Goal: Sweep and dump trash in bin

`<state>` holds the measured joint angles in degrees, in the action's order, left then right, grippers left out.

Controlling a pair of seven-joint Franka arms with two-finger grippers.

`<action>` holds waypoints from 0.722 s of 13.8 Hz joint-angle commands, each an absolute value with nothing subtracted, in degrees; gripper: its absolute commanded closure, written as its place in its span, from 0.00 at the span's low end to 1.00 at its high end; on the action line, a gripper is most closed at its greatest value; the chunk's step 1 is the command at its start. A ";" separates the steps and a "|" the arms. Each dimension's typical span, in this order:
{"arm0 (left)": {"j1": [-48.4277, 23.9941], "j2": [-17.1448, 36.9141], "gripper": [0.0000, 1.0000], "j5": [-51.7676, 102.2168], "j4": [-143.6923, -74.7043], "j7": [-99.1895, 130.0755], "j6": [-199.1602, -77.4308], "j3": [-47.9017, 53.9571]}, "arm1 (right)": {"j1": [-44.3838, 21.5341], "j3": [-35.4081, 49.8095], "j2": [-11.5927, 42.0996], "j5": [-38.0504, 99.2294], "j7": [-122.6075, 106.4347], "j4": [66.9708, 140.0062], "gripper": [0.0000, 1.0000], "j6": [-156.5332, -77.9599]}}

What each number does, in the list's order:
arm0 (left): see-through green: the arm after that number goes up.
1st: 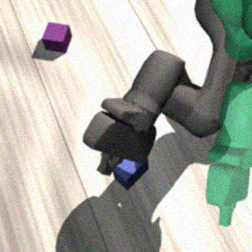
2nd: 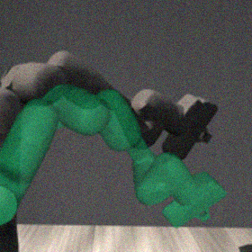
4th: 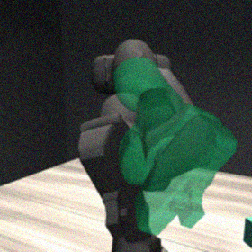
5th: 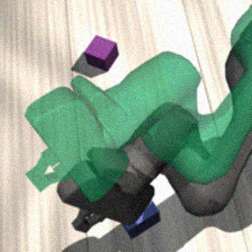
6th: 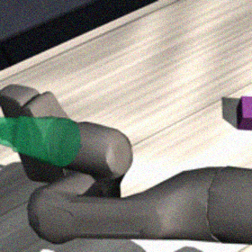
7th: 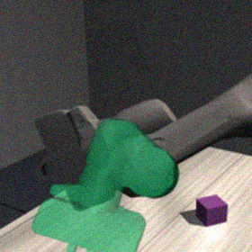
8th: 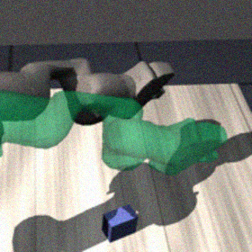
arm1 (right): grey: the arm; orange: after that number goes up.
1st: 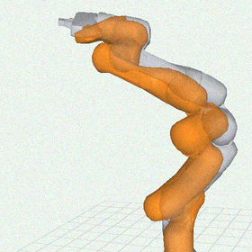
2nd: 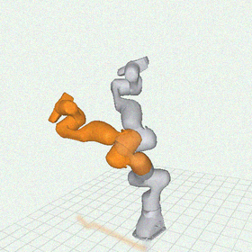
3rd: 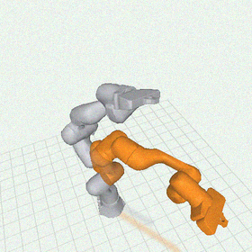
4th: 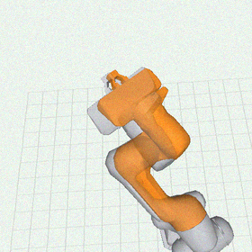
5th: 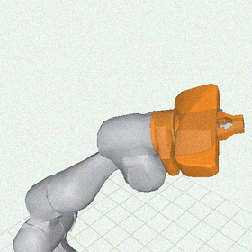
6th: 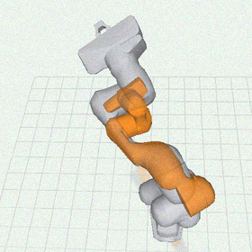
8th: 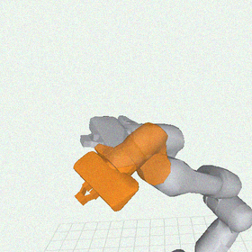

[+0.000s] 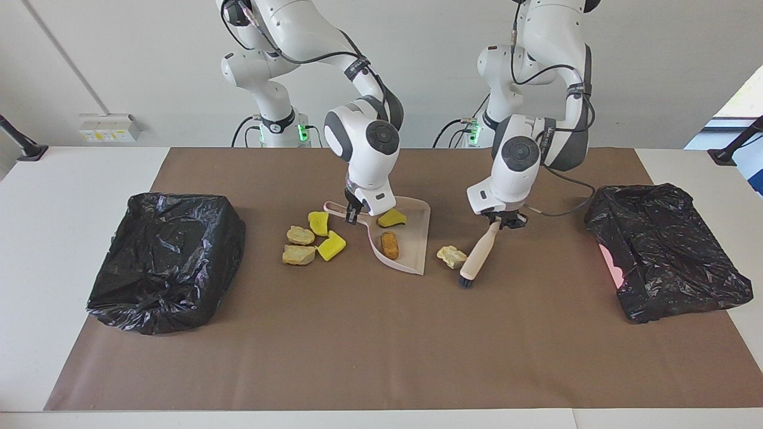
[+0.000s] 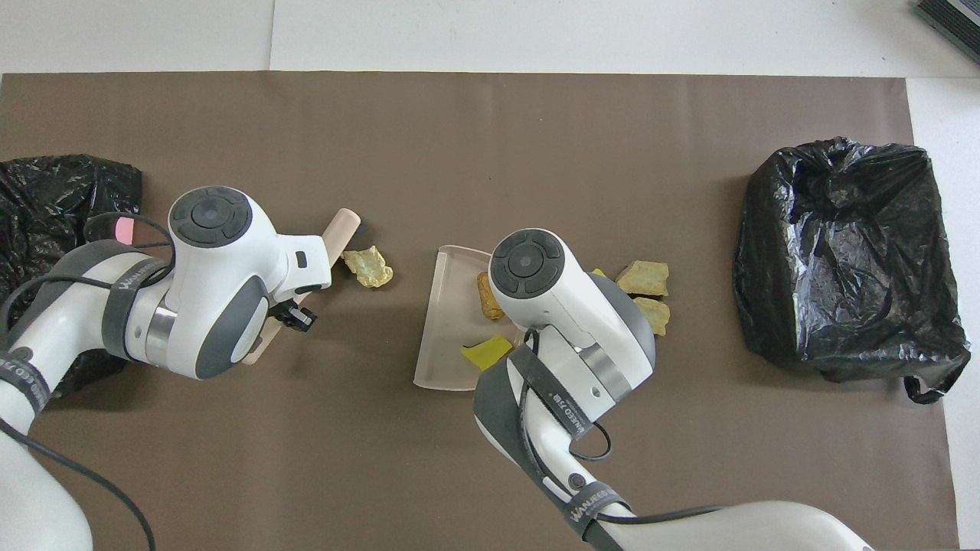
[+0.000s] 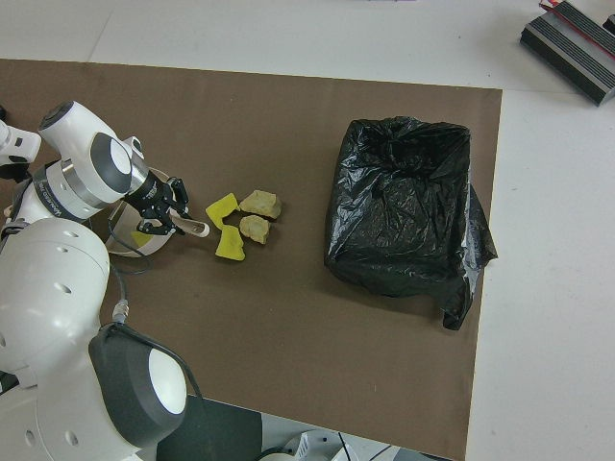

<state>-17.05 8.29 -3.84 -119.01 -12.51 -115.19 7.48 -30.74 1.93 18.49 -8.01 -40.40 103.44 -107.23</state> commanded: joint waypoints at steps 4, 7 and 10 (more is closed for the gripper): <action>-27.23 4.48 1.00 1.67 -122.26 -3.19 -116.64 6.59 | -30.32 2.37 17.40 -9.32 -38.14 104.85 1.00 -107.58; -26.28 4.75 1.00 1.93 -120.25 -2.11 -111.91 5.98 | -30.32 2.37 17.40 -9.32 -38.14 104.85 1.00 -107.58; -23.47 4.05 1.00 1.93 -118.21 4.02 -103.73 5.89 | -30.24 2.29 17.40 -9.23 -38.14 104.85 1.00 -107.67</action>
